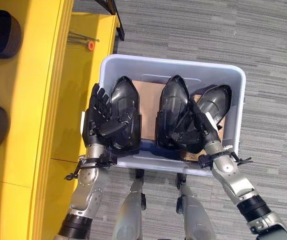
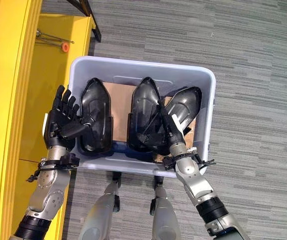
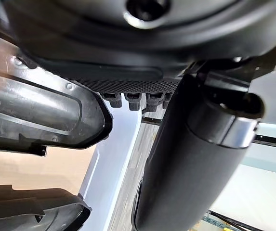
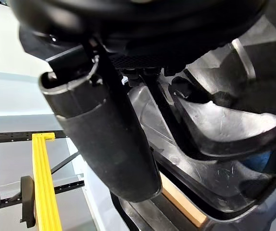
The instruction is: Move parts from the plastic box to the shelf.
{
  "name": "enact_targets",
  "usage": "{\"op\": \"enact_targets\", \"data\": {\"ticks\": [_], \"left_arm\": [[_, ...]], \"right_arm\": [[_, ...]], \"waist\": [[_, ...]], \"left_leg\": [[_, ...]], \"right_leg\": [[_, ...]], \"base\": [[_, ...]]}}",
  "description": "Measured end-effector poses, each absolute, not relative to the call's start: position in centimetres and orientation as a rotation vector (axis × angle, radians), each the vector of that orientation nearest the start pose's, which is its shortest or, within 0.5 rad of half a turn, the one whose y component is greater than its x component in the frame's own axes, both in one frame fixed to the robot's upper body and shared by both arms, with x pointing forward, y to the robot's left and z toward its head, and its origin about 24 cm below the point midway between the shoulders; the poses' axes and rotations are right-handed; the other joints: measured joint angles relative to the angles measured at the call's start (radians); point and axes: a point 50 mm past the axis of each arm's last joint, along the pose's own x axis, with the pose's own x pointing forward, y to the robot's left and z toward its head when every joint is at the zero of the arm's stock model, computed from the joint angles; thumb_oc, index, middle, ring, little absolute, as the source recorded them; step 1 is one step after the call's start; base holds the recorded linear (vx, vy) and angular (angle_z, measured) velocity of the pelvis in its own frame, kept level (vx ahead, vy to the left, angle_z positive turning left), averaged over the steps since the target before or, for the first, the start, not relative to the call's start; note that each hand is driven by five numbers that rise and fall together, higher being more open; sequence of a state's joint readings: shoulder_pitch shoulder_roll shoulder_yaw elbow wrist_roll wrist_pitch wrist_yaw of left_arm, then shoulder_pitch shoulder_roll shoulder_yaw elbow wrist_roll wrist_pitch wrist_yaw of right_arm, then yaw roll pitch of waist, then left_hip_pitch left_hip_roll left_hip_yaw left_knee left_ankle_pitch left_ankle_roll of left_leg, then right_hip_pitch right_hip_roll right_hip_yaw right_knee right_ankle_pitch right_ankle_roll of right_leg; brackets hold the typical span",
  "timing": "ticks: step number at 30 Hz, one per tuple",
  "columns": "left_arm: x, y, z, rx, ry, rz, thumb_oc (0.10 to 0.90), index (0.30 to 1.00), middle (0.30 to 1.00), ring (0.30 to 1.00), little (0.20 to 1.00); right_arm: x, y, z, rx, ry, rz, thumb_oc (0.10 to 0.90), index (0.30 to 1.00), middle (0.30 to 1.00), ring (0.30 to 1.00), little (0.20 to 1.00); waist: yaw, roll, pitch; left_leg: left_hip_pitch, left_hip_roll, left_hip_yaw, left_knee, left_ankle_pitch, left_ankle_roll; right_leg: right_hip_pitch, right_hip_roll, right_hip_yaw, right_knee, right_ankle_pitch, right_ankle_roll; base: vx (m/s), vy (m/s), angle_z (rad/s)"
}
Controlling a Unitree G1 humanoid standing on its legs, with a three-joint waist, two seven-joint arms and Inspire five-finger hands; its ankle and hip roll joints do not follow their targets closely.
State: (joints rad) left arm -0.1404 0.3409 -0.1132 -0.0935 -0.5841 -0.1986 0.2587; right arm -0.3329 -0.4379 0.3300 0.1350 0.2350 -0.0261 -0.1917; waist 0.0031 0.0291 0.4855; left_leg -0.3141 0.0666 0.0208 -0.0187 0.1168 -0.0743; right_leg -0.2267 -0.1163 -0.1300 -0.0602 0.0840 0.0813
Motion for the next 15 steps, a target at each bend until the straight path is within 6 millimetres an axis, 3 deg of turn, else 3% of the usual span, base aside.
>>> {"op": "enact_targets", "data": {"ticks": [15], "left_arm": [[27.3,18.6,11.6,-0.303,-0.325,0.078,0.900,1.000,1.000,1.000,1.000]], "right_arm": [[31.2,-16.5,9.3,-0.399,-0.157,0.099,0.900,1.000,1.000,1.000,1.000]], "waist": [[0.000,0.001,0.002]], "left_leg": [[-0.026,0.000,0.002,0.014,0.002,0.003]], "right_leg": [[-0.034,-0.001,0.002,0.030,0.000,0.000]], "base": [[0.00,0.000,0.00]]}}
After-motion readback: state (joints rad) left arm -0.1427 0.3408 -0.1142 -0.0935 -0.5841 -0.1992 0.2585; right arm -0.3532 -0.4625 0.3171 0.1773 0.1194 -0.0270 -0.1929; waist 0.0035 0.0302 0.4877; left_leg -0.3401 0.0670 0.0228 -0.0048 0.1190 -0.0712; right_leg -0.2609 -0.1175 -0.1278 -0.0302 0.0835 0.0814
